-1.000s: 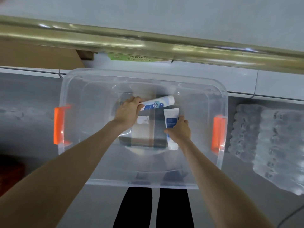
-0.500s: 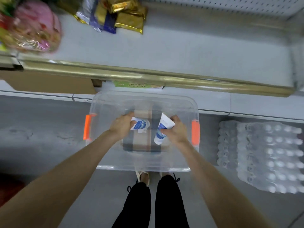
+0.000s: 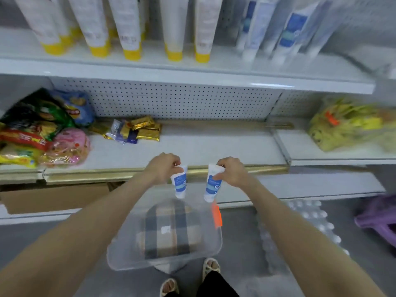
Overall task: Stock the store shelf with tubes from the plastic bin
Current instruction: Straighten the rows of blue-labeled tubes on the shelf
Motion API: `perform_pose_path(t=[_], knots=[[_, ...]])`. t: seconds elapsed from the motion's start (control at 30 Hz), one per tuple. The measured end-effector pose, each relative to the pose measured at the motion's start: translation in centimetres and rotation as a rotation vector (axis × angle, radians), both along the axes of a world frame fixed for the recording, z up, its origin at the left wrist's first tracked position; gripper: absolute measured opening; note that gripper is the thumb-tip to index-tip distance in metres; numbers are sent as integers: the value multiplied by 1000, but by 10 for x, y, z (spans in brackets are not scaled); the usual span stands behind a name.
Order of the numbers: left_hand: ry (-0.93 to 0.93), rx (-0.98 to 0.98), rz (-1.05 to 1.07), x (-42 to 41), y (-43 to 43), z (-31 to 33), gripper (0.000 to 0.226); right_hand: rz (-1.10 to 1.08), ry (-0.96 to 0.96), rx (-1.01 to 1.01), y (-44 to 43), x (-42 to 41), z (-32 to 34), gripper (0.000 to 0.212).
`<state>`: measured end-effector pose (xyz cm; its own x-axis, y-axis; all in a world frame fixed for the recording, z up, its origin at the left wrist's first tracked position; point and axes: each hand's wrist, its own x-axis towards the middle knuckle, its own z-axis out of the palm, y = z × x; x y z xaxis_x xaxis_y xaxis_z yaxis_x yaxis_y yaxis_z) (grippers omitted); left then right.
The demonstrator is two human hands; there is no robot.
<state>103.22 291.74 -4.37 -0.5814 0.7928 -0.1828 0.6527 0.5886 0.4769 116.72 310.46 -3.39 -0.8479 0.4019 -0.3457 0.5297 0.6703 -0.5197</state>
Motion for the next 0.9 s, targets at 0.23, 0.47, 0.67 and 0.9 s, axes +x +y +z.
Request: perform_pose_path(t=[0.23,0.47,0.67,0.9], knots=[[115,183,-154,4,77,113,23,-30,135,134,65,12,119,23],[222,322,-215,13,159,189,17,-24,262,242,140,33,201,25],[253,413,-175,24,234,239,20,26,296,278,230,43,258,28],[264,448,-78,35,307,289,29,145,325,287,319,37,313,17]])
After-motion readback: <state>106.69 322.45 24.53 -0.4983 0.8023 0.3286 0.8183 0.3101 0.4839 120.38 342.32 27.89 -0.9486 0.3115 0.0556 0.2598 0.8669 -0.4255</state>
